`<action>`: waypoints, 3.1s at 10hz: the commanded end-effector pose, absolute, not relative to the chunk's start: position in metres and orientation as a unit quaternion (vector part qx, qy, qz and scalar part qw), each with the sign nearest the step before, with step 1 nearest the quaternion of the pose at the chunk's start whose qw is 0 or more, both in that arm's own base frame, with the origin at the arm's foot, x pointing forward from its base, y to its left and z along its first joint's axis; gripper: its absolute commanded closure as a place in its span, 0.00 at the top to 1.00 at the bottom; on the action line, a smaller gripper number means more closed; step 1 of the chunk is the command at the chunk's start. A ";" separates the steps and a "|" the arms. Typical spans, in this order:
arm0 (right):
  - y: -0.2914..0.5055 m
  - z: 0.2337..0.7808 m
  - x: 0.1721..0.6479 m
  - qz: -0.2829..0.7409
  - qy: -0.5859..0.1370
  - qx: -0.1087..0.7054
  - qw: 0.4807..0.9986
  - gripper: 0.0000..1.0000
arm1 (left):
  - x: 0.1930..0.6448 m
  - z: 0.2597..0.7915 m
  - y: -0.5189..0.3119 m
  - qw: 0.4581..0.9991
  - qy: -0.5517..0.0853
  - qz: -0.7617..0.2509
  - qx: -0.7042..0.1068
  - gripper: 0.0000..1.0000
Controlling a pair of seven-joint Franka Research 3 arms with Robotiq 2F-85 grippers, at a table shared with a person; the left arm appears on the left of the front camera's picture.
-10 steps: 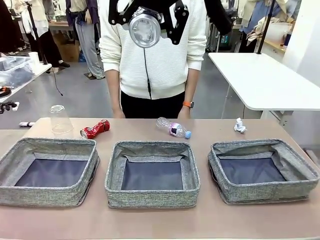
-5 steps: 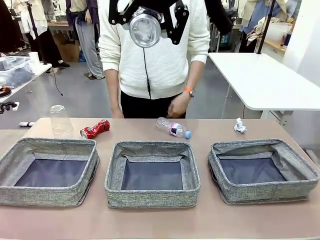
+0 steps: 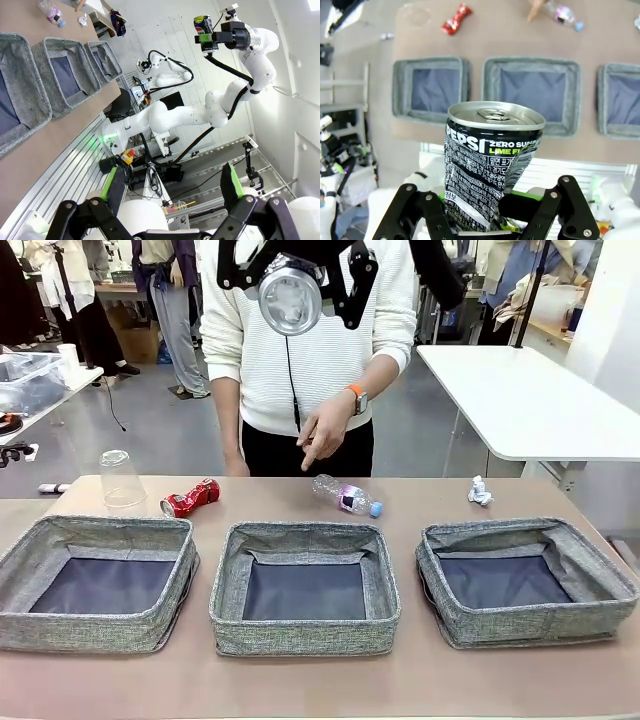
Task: Sort the waste into the appropriate baskets.
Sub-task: Place the picked waste into the Fabric basket indicated by the person.
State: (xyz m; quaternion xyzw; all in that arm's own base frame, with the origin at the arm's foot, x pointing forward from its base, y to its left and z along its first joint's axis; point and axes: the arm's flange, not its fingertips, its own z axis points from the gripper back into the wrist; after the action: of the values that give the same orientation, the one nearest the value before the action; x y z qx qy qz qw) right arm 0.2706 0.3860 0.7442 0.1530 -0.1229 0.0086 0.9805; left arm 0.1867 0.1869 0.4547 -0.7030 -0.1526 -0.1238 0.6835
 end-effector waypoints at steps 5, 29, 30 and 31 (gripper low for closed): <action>0.386 0.745 0.270 0.000 -0.122 0.158 0.980 0.00 | 0.187 0.457 0.188 0.677 -0.161 -0.128 -0.707 1.00; 0.405 0.481 0.415 0.037 0.050 0.072 0.995 1.00 | 0.187 0.457 0.188 0.677 -0.161 -0.128 -0.707 1.00; 0.404 0.481 0.415 0.037 0.050 0.073 0.995 1.00 | 0.187 0.457 0.188 0.677 -0.161 -0.128 -0.707 1.00; 0.404 0.481 0.415 0.037 0.052 0.074 0.995 1.00 | 0.187 0.457 0.188 0.677 -0.161 -0.128 -0.707 1.00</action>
State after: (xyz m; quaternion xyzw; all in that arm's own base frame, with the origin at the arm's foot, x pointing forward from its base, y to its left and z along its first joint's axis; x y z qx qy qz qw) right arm 0.4142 0.4060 0.4789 0.0726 0.0467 0.0295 0.9958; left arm 0.1869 0.1869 0.4547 -0.7028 -0.1526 -0.1240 0.6837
